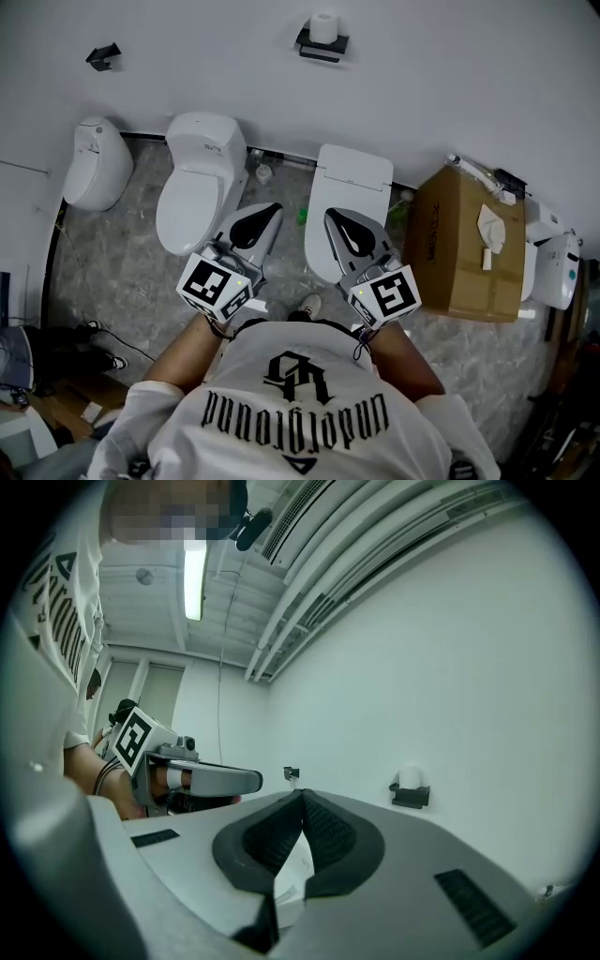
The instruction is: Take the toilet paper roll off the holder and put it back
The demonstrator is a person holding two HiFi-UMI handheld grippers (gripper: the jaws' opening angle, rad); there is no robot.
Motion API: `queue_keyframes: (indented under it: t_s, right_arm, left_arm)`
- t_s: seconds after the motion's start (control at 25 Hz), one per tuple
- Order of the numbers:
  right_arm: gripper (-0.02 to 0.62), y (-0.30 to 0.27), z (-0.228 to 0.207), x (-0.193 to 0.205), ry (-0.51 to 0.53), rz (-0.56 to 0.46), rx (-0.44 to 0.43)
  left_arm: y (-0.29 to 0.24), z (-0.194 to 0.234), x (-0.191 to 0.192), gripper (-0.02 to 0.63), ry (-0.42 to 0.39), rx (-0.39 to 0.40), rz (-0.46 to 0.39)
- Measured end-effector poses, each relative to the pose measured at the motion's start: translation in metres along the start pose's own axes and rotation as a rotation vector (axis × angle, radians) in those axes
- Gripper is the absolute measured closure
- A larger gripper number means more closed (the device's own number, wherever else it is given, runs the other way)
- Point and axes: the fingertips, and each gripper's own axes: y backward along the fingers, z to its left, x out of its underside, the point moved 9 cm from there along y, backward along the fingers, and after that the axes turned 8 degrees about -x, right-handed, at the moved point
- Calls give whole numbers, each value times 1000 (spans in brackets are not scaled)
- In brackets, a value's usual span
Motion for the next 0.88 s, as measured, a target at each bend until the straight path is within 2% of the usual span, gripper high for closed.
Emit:
queue_keyframes:
  t_s: [0.4,0.64,0.88]
  right_arm:
    - [592,-20,-58,-1,-8,-9,-2]
    - [592,-54,-80,-1,-13,0,39]
    - [592,-108,-97,-3,-28,10,82]
  left_arm:
    - [-56,20,-10,592,-14,-6,2]
    - [-84,58,-13,592,-7,33,-7]
    - [-106,115,-19,592,0,75,-3]
